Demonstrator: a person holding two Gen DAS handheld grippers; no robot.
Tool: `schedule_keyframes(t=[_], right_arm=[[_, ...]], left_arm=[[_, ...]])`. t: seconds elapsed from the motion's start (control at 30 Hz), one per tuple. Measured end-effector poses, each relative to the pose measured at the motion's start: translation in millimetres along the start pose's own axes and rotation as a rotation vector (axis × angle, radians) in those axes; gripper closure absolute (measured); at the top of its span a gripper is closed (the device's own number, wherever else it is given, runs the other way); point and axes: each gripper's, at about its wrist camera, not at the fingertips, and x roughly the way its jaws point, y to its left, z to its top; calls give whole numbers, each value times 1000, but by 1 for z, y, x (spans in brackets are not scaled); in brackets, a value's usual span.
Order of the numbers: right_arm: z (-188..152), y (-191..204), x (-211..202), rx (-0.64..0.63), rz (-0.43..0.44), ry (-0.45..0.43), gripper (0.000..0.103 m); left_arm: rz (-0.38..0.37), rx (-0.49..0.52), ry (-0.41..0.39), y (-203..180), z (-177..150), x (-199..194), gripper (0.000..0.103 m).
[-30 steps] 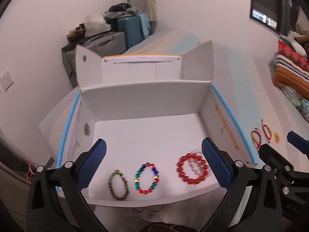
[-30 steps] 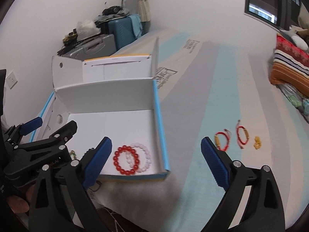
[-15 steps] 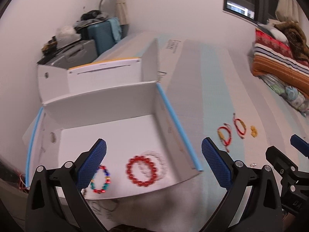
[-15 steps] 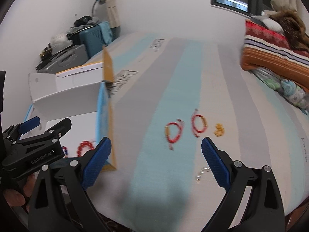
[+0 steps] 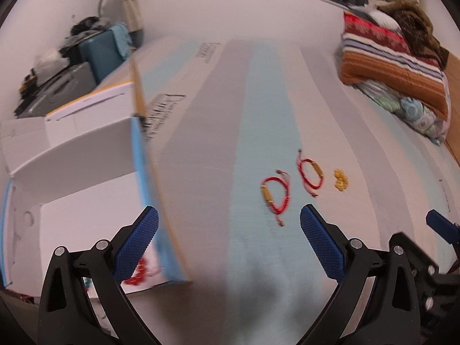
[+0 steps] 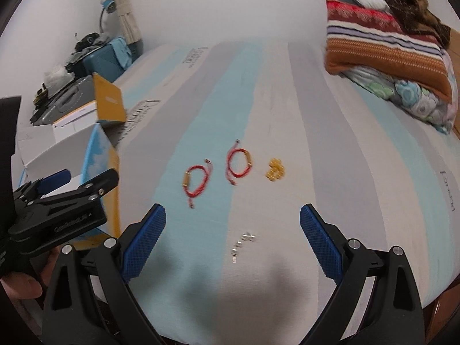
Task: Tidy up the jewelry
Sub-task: 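Withdraw both open tools from the box toward the remaining jewelry, then grasp a red string bracelet with the left tool while the right tool grasps the pearl earrings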
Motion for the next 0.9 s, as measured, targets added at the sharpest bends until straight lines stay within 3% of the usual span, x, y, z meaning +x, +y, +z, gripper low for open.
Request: schedule_keyframes(t=[0.37, 0.67, 0.9], right_arm=[[-21, -33, 59, 36, 9, 103, 13], [-33, -32, 100, -1, 20, 183, 13], [-45, -21, 124, -31, 19, 247, 31]], left_arm=[[-29, 56, 109, -45, 2, 78, 6], [-31, 56, 154, -51, 4, 122, 7], [-36, 42, 178, -47, 6, 143, 15]])
